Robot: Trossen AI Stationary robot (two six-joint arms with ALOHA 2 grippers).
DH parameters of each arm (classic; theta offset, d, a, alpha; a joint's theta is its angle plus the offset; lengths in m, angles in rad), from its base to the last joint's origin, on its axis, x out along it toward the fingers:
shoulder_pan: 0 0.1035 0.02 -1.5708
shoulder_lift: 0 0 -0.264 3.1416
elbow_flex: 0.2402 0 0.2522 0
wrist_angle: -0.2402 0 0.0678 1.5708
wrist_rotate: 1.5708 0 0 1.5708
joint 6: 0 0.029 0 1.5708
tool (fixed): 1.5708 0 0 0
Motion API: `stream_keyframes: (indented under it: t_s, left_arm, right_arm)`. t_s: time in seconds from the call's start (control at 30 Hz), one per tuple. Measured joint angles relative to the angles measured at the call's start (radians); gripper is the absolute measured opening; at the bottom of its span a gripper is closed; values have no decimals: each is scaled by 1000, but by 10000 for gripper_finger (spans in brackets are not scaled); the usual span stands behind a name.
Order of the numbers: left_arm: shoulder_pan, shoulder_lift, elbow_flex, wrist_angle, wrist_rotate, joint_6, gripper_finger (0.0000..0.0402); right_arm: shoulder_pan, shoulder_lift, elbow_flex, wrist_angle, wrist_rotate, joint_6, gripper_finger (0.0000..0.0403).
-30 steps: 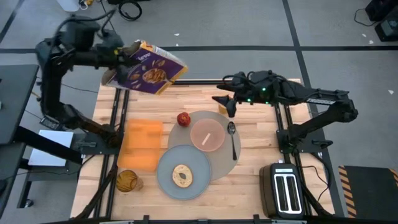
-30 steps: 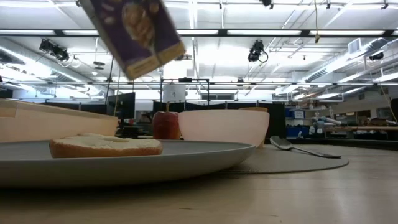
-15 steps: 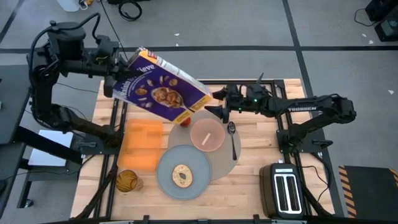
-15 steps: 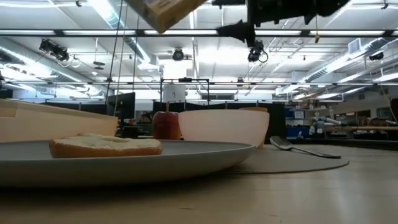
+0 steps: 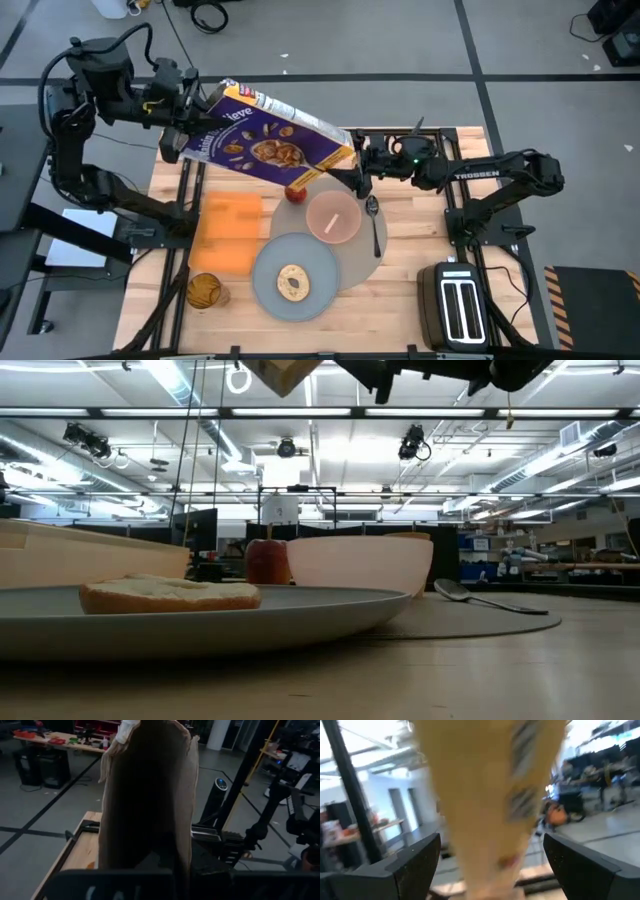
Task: Arrange a breakfast setting
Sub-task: Pour the cereal from the cereal box into a pink bowl
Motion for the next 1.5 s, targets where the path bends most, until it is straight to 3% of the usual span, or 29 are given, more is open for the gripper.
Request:
stream_keyframes:
  t_s: [0.43, 0.7, 1.0, 1.13, 1.3, 1.5]
  left_arm:
    - [-37, 48, 0, 69, 0, 1, 6]
    - [-37, 84, 1, 174, 29, 0, 6]
    - [-37, 85, 1, 186, 33, -20, 12]
    - [-37, 85, 0, 205, 28, -22, 43]
    - [-38, 78, -1, 203, 43, -22, 107]
    - [-43, -1, -1, 179, 83, -23, 160]
  right_arm:
    - [9, 2, 80, 113, 0, 74, 345]
    - [36, 1, 96, 114, 20, 75, 270]
    - [38, 1, 96, 110, 24, 68, 195]
    - [38, 2, 97, 104, 24, 64, 170]
    - [38, -6, 97, 79, 1, 64, 167]
    - [60, -93, 96, -123, -23, 58, 167]
